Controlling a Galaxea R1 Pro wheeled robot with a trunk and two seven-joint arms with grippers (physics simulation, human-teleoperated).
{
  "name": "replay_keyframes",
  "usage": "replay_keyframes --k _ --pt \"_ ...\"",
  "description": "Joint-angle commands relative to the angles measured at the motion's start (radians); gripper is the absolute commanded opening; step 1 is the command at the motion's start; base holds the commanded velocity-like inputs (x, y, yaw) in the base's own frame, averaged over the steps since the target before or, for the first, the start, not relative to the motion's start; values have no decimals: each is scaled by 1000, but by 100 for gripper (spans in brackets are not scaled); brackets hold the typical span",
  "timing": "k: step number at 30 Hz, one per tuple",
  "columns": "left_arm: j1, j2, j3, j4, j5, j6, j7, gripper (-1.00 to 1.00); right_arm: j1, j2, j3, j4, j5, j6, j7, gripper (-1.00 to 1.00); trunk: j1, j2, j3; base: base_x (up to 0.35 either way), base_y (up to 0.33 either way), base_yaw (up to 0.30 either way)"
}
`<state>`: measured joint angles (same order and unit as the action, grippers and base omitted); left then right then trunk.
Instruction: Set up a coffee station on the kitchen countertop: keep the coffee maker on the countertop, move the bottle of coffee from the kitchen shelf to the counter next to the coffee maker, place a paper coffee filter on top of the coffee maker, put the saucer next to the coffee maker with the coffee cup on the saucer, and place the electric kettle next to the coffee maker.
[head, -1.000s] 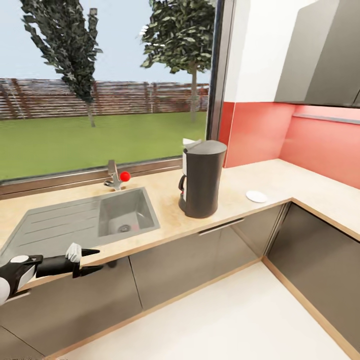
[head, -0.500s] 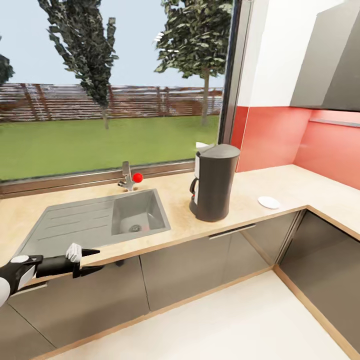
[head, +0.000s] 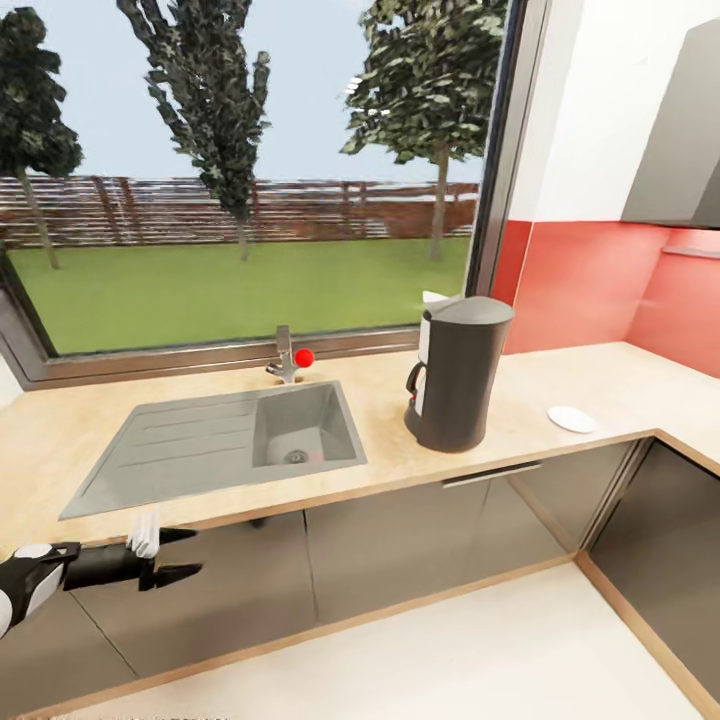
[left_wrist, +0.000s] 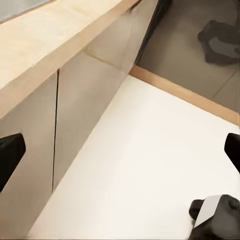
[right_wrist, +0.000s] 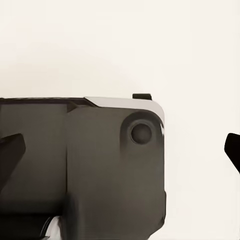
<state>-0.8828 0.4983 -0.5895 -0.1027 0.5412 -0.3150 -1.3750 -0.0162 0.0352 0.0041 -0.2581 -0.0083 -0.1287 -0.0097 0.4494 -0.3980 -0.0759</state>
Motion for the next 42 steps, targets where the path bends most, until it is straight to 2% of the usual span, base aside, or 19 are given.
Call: replay_keyframes --k 1,3,4,9,12,14,15,18,19,21,24,26,27,28,32,34,37,39,42 --pt "17 0 -5 0 8 -22 -1 100 -1 0 0 0 -1 -3 -1 100 1 -2 -1 0 0 194" --pt "91 0 -4 0 8 -72 -1 100 -1 0 1 1 -1 -3 -1 100 1 -2 1 0 0 194" --pt "166 0 -3 0 8 -96 -1 100 -1 0 2 1 -1 -3 -1 100 1 -2 3 0 0 194" --pt "261 0 -3 5 5 -111 11 100 -1 0 2 2 -1 -3 -1 100 1 -2 9 0 0 194" --pt "326 -1 -3 13 1 -112 63 100 -1 0 2 2 -1 -3 -1 100 1 -2 12 0 0 214" --pt "377 -1 -5 16 -2 -112 157 100 -1 0 2 2 -1 -1 0 100 1 -2 13 0 0 236" --pt "436 -1 -6 17 -5 -111 287 100 -1 1 2 3 -1 -1 0 100 1 -2 14 0 0 255" --pt "523 -8 -8 18 -6 -103 517 100 -1 2 3 5 -1 0 0 100 1 -2 15 0 0 267" --pt "540 -16 -7 20 -5 -101 565 100 -1 2 3 5 -1 0 0 100 1 -2 15 0 0 274" --pt "583 -58 -6 53 -1 -95 690 100 -1 6 5 6 0 0 1 100 1 -2 15 0 0 277" --pt "593 -96 -6 94 0 -91 782 100 -1 7 6 6 0 0 1 100 1 -2 15 0 0 279" --pt "597 -134 -6 127 0 -70 884 100 -1 8 6 6 0 0 1 100 1 -2 15 0 0 279" --pt "599 -180 -6 143 0 -4 1020 100 -1 9 7 7 1 1 1 100 1 -2 15 0 0 279" --pt "599 -203 -6 145 0 24 1096 100 -1 9 7 8 1 1 1 100 1 -2 15 0 0 279" --pt "600 -245 -6 147 -1 44 1264 100 -1 9 6 8 0 1 1 100 1 -2 15 0 0 279" --pt "608 -252 -6 147 -1 52 1313 100 -1 9 6 8 -1 1 1 100 1 -2 15 0 0 279" --pt "619 -255 -6 147 0 90 1350 100 -1 9 4 7 -2 1 1 100 1 -2 15 0 0 279" --pt "623 -257 -6 143 -4 157 1366 100 -1 9 4 5 -2 2 1 100 1 -2 15 0 0 279" --pt "623 -262 -7 142 -8 164 1367 100 -1 9 4 4 -1 4 0 100 1 -2 15 0 0 279"
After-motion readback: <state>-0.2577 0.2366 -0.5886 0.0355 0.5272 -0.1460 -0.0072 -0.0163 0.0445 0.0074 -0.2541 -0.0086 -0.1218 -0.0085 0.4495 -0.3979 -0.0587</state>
